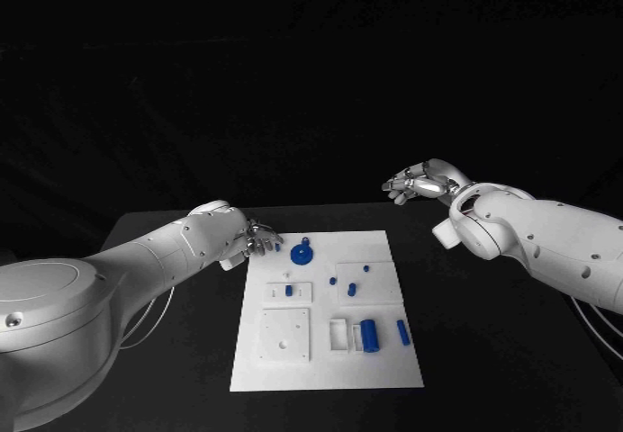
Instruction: Assemble the parts on the task board
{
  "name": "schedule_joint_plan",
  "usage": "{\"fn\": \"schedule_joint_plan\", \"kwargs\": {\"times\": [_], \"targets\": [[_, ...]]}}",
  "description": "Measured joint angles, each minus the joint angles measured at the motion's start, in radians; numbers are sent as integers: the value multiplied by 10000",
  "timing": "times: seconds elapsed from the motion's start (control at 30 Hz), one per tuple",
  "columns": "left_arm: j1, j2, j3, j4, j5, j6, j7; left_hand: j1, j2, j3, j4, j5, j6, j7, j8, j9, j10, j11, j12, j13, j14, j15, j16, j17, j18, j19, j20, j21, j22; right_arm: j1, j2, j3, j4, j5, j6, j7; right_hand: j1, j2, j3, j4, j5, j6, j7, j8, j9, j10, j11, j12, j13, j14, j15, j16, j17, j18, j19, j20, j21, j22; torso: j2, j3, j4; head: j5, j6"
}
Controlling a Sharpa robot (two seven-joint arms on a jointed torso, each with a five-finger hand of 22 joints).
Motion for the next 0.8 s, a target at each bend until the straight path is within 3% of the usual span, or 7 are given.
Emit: {"fn": "schedule_joint_plan", "kwargs": {"times": [0.53,0.8], "targets": [[-4,9,0,-88,252,-1,199,319,401,87,-385,0,-12,-13,0,-21,0,0,0,-2,-30,36,0,-16,-1,-37,37,-39,-2,1,26,3,-18,-2,0,0,0,0,0,0,0,0,0,0,1,0,0,0,-14,0,0,0,0,-1,0,0,0,7,1,-4,6,-41,-36],[-4,15,0,-134,340,5,267,399,480,97,-495,0,-15,-16,0,-21,0,1,0,-3,-29,36,0,-16,-1,-36,37,-39,-2,1,32,3,-16,-2,1,0,0,0,0,0,0,0,0,0,-8,0,0,0,-24,0,0,0,1,-1,0,0,0,7,-3,-4,8,-43,-47]]}}
